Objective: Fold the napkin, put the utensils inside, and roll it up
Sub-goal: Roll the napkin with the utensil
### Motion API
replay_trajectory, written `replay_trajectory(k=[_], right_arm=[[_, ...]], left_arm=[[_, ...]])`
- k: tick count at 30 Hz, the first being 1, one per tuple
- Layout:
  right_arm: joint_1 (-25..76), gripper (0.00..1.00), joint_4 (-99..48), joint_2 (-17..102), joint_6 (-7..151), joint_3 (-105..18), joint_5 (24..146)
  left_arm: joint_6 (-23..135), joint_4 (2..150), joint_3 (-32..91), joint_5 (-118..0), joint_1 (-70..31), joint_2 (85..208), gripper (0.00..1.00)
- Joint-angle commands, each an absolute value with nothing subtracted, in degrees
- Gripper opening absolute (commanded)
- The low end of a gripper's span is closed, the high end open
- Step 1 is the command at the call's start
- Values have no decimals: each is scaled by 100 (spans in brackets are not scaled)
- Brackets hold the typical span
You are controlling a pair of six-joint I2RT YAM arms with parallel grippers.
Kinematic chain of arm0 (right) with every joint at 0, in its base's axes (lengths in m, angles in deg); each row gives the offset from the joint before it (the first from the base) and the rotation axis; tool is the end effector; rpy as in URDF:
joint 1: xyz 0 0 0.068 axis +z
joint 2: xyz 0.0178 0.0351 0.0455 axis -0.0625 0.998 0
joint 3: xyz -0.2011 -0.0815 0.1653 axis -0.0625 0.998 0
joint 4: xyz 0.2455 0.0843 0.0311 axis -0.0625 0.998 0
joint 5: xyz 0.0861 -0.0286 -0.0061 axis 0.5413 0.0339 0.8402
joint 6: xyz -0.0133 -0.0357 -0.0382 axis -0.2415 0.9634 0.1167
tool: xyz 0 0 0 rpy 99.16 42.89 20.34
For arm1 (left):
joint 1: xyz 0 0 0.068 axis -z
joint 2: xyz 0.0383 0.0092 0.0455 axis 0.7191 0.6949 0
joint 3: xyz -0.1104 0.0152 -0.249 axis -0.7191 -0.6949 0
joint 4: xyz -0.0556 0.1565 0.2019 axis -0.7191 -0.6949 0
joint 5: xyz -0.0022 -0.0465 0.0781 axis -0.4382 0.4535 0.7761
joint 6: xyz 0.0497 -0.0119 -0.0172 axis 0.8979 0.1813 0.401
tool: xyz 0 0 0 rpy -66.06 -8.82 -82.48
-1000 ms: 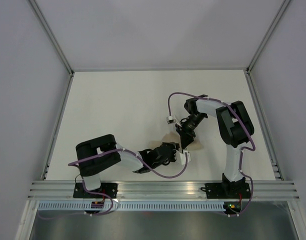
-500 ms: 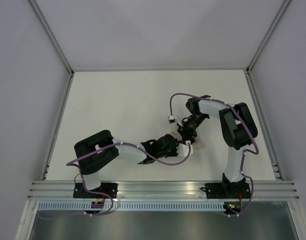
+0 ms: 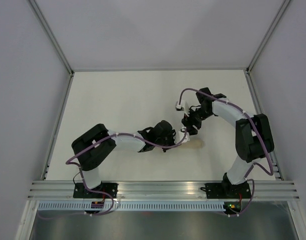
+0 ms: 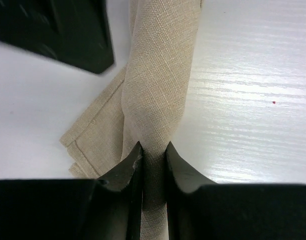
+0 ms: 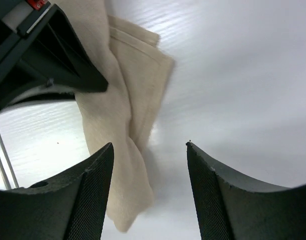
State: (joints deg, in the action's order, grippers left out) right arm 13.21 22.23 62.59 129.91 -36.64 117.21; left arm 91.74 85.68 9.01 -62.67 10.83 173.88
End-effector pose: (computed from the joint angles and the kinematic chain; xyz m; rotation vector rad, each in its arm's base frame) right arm 0.3060 0.1161 0.1905 -1.5480 2.1711 0.8569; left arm 0.1921 -0.3074 0.1449 1.5852 1.6799 -0.5373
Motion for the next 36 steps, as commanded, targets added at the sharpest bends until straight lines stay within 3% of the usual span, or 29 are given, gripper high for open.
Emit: replay_trajectory(k=[1, 7, 11, 19, 31, 36], right_arm=[[882, 66, 1516, 5599, 12564, -3410, 11853], [55, 66, 1367, 4590, 13020, -2910, 12310], [116, 69, 428, 3403, 13144, -1534, 12100], [1695, 75, -1137, 1864, 13109, 113, 10476], [3375, 77, -2412, 2600, 12977, 765, 9173], [3631, 64, -2484, 3135, 12986, 721, 8953]], left_arm=[[8689, 7432, 1090, -7194, 791, 17652, 2], [8504, 6195, 1967, -8336, 342, 18187, 3], [8443, 5684, 2434, -8733, 210, 18671, 6], [8284, 5026, 3216, -9576, -142, 19251, 16], [8188, 4567, 3709, -9718, -212, 19735, 27], [8161, 4558, 3718, -9656, -221, 19709, 32]])
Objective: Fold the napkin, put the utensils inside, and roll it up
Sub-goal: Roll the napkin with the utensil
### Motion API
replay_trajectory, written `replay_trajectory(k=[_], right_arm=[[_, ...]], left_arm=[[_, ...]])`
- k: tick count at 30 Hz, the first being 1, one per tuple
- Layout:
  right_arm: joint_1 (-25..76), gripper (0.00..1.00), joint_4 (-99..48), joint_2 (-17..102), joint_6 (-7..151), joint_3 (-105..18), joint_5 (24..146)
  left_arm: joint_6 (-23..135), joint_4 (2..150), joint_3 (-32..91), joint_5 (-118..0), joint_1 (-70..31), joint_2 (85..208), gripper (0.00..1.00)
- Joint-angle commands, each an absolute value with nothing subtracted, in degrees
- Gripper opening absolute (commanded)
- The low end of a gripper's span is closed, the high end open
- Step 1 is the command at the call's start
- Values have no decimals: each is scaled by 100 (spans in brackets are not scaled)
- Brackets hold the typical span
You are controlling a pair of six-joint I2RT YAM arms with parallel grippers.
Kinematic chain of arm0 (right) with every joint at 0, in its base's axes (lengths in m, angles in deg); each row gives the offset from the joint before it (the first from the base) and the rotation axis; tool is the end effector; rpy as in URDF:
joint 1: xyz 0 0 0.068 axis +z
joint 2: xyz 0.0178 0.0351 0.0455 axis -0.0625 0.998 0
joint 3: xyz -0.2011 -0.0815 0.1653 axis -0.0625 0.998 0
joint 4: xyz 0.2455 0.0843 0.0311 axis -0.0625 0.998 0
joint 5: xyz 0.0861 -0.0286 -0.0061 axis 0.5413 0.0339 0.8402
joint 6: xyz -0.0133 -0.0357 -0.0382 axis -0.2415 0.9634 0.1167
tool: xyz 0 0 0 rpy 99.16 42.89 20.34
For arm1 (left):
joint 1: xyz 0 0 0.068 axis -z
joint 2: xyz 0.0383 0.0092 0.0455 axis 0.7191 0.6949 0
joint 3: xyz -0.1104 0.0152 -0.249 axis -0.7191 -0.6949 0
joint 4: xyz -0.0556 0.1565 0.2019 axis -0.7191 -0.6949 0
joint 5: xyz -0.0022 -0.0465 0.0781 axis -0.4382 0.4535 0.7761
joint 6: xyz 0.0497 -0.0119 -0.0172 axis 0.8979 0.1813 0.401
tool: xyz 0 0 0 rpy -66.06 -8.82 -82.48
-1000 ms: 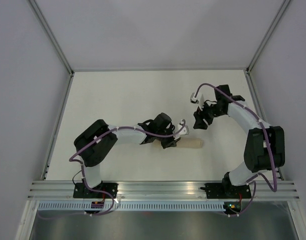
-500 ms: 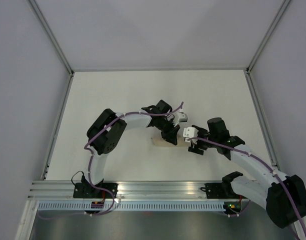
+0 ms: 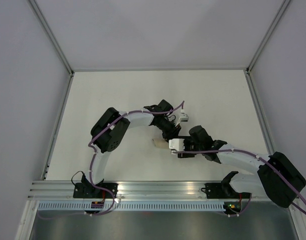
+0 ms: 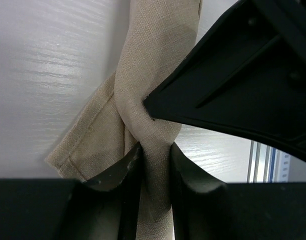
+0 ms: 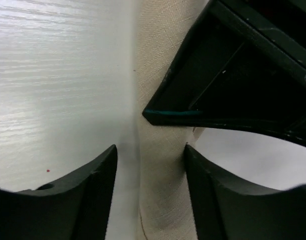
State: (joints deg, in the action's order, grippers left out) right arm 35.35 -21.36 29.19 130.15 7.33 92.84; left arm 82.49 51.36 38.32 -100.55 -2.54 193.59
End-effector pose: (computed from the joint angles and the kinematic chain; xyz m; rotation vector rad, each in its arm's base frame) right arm 0.1598 0.1412 0.1537 -1.7698 1.5933 0.2196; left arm 0.2911 -0.3132 0.1271 1.5220 2.1620 -1.3342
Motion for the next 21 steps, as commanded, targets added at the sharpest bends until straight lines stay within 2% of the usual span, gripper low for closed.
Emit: replay_trajectory(k=[1, 3, 7, 15, 21], right_arm=[[3640, 59, -2501, 3197, 12986, 712, 8936], [3649, 53, -2501, 3312, 12960, 686, 8883], [3649, 32, -2151, 3514, 12915, 475, 8804], [3605, 25, -1377, 3822, 12836, 177, 9067], [3395, 25, -709, 4112, 12836, -315, 9541]], left_arm=[[8153, 4558, 3727, -9647, -221, 19700, 33], [8153, 4585, 3727, -9525, -213, 19665, 39], [8048, 4909, 3604, -9243, -230, 19376, 47], [7740, 5841, 3244, -8462, -318, 18375, 58], [7626, 6666, 2691, -7706, -406, 17689, 59]])
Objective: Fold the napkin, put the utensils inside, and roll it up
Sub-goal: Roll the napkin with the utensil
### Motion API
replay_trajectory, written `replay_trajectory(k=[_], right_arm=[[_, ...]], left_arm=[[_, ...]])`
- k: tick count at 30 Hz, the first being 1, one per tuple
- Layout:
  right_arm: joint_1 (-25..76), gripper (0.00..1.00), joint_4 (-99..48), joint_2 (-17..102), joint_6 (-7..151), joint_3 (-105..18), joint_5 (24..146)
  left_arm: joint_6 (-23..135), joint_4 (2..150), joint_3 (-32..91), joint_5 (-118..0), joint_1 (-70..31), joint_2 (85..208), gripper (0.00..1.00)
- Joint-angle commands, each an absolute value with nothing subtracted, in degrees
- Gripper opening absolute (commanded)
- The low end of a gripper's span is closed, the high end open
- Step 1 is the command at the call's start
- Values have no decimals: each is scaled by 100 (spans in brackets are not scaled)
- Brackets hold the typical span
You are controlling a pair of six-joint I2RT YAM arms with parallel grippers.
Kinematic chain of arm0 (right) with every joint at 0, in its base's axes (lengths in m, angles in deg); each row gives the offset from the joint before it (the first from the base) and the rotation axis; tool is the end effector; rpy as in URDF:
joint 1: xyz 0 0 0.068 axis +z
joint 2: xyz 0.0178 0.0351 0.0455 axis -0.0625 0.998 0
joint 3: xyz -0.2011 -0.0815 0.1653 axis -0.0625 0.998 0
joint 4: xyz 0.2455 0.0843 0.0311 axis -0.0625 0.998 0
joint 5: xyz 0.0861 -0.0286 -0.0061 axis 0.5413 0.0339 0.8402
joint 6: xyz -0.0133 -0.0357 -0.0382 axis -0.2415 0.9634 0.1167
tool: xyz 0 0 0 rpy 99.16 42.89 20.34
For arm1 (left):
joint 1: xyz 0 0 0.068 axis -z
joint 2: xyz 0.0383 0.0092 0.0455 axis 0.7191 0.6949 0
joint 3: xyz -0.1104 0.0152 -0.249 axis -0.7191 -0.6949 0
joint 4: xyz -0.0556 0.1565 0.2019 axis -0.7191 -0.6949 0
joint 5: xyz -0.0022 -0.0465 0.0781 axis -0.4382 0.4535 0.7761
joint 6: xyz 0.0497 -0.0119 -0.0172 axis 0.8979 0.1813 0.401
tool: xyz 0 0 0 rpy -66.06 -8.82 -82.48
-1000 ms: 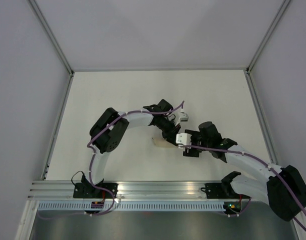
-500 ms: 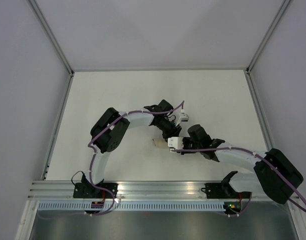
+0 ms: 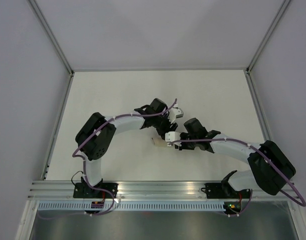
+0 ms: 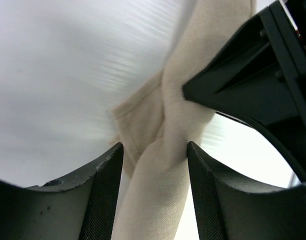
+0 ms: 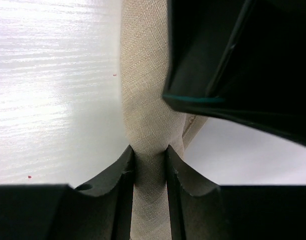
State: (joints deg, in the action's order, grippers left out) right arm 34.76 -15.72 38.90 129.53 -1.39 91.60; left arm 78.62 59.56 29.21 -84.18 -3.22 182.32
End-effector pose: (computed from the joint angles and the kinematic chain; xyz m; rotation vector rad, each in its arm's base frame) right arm 0.1859 0.1581 0.1551 -1.8172 1.7125 0.2206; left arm 0.2832 -0.2888 0.1627 1.3695 2.1533 -0.9616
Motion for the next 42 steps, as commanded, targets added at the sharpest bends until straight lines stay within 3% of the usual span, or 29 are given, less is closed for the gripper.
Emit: replay_trajectory(k=[1, 8, 16, 23, 31, 32, 33, 34, 42], right_arm=[[3351, 25, -517, 4156, 12854, -386, 9620], [2999, 25, 284, 4726, 13021, -1018, 10209], [2534, 24, 1452, 5711, 13425, -2020, 10824], [2164, 25, 2402, 6914, 13829, -2969, 11211], [2023, 25, 3114, 7794, 13944, -3875, 11370], [2015, 25, 3167, 7934, 13952, -3945, 11387], [1997, 25, 3203, 7988, 13944, -4050, 11388], [1988, 25, 3272, 8040, 13944, -4104, 11405], [1971, 25, 3396, 8366, 13908, -4341, 11414]], left_arm=[[7608, 6789, 2585, -7505, -415, 17470, 60], [7406, 8257, 1198, -6547, -467, 16363, 61], [7291, 9495, -138, -6317, -450, 15412, 61], [7694, 10367, -1054, -5693, 49, 14744, 62], [8776, 10526, -827, -4613, 1131, 15243, 66], [8977, 10517, -765, -4559, 1315, 15436, 68], [9075, 10491, -704, -4498, 1378, 15542, 80], [9171, 10474, -581, -4401, 1439, 15630, 84], [10015, 10684, -185, -4242, 1747, 16578, 86]])
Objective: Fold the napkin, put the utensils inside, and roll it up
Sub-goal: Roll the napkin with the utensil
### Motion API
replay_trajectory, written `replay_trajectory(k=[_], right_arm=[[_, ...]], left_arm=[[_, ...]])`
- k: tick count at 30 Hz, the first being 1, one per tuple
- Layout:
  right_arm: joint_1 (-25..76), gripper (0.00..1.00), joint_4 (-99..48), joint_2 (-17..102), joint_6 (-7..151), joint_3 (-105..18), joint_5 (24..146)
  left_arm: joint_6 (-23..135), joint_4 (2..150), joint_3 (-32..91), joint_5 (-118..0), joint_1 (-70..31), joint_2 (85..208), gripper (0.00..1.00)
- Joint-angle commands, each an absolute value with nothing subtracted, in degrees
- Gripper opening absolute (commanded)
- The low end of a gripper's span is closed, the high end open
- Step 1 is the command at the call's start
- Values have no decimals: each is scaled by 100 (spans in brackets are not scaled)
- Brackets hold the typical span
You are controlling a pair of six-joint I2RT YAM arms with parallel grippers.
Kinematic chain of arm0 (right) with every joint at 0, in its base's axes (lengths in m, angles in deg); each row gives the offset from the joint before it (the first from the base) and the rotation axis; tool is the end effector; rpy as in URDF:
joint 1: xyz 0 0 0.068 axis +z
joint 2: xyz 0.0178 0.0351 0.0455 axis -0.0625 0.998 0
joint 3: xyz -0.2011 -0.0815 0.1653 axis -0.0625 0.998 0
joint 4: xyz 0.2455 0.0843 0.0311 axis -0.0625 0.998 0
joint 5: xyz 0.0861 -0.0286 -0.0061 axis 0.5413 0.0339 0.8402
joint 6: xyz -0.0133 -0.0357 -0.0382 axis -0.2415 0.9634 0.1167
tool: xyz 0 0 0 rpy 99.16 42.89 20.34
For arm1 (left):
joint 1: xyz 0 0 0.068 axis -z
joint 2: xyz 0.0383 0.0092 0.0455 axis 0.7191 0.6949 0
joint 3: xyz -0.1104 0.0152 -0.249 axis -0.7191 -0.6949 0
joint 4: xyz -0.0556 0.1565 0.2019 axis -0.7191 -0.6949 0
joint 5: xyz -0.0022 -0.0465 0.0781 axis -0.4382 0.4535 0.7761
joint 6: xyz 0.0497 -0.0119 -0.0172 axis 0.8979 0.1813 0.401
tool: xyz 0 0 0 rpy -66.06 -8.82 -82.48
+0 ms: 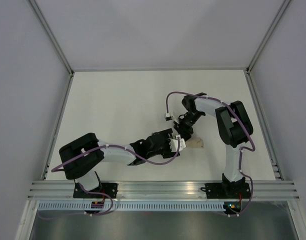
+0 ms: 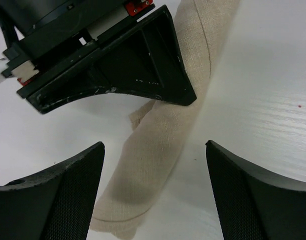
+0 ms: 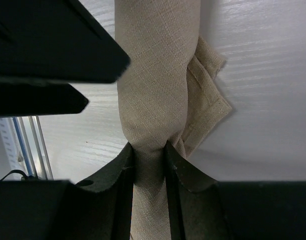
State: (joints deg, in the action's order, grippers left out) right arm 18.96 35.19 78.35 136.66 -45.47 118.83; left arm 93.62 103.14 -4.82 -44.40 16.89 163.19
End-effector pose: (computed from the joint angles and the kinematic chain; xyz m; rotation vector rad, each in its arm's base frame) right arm 0.3127 0.1553 0.1397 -1.7817 2.2756 1.1199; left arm 0.1494 -0.2832 0.1635 1.3734 1.4960 -0.2993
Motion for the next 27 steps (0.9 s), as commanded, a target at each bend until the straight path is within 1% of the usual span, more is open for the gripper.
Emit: replay_trajectory(k=[1, 6, 9, 10, 12, 13, 14, 15, 18, 21, 22, 24, 25, 26, 27], right_arm=[[1971, 25, 3414, 8410, 13908, -4359, 11414], [1944, 25, 3554, 8550, 13926, -4534, 11423], [1927, 25, 3659, 8630, 13978, -4631, 11466], [1918, 25, 3686, 8665, 13987, -4658, 11475], [1909, 25, 3704, 8691, 13988, -4693, 11475], [1909, 25, 3704, 8726, 14005, -4702, 11484], [1900, 25, 3704, 8735, 14005, -4728, 11484], [1900, 25, 3739, 8744, 14014, -4737, 11484], [1900, 26, 3774, 8788, 14023, -4790, 11484], [1900, 27, 3765, 8779, 13996, -4833, 11493], [1900, 28, 3765, 8762, 13979, -4842, 11493], [1891, 36, 3652, 8700, 13856, -4860, 11502], [1883, 39, 3599, 8622, 13804, -4851, 11493], [1874, 45, 3581, 8569, 13742, -4834, 11502], [1865, 48, 3494, 8525, 13672, -4825, 11493]], left_arm=[[10147, 10693, -97, -4225, 1765, 16650, 86], [10446, 10448, 193, -4365, 1791, 17037, 86], [10526, 10114, 351, -4496, 1791, 17239, 79], [10517, 10000, 395, -4558, 1800, 17274, 75], [10473, 9615, 492, -4646, 1800, 17353, 69], [10412, 9508, 588, -4751, 1800, 17380, 63], [10385, 9376, 624, -4821, 1800, 17406, 61], [10359, 9157, 711, -4927, 1800, 17441, 56], [10236, 8569, 983, -5024, 1800, 17582, 50], [10096, 8321, 1160, -5163, 1800, 17722, 42], [10026, 8198, 1195, -5165, 1800, 17766, 37], [9937, 8066, 1318, -5182, 1783, 17889, 31], [9824, 7952, 1353, -5226, 1756, 17933, 29], [9771, 7873, 1397, -5270, 1739, 17977, 29], [9700, 7793, 1485, -5349, 1721, 18021, 27]])
